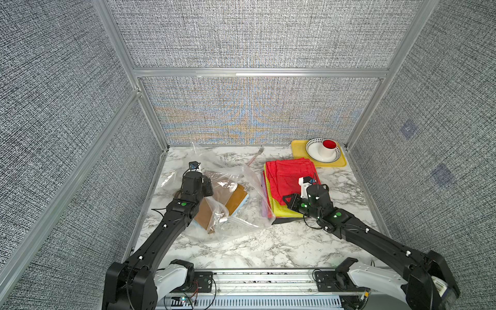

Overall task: Take the trousers out of the vacuum bag
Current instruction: Place the trousers at the center of the board.

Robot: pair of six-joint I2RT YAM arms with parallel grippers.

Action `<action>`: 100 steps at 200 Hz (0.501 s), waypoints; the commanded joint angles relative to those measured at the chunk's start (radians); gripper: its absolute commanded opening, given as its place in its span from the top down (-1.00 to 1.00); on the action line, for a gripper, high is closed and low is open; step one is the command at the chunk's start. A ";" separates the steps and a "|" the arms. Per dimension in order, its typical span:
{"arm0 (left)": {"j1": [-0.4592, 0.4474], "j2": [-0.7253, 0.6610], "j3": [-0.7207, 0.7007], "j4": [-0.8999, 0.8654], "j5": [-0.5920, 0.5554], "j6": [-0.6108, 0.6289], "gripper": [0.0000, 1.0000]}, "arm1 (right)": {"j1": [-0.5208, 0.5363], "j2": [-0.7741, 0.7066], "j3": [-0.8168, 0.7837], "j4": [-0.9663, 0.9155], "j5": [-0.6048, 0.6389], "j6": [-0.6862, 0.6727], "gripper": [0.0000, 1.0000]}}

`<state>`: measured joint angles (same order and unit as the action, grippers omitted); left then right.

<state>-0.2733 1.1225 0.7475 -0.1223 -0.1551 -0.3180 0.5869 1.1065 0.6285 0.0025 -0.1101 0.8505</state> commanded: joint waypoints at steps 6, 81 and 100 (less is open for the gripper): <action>0.000 -0.008 0.008 -0.002 0.000 0.013 1.00 | 0.005 0.001 -0.015 -0.012 -0.029 0.009 0.81; 0.000 -0.013 0.034 -0.023 0.014 0.021 1.00 | 0.010 0.074 0.124 -0.214 -0.116 -0.206 0.15; 0.000 -0.024 0.033 -0.029 0.009 0.021 1.00 | 0.011 0.069 0.214 -0.329 -0.168 -0.291 0.12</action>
<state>-0.2733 1.1133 0.7742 -0.1432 -0.1471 -0.3115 0.5945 1.1812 0.7555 -0.1864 -0.1917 0.7040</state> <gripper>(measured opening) 0.049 0.439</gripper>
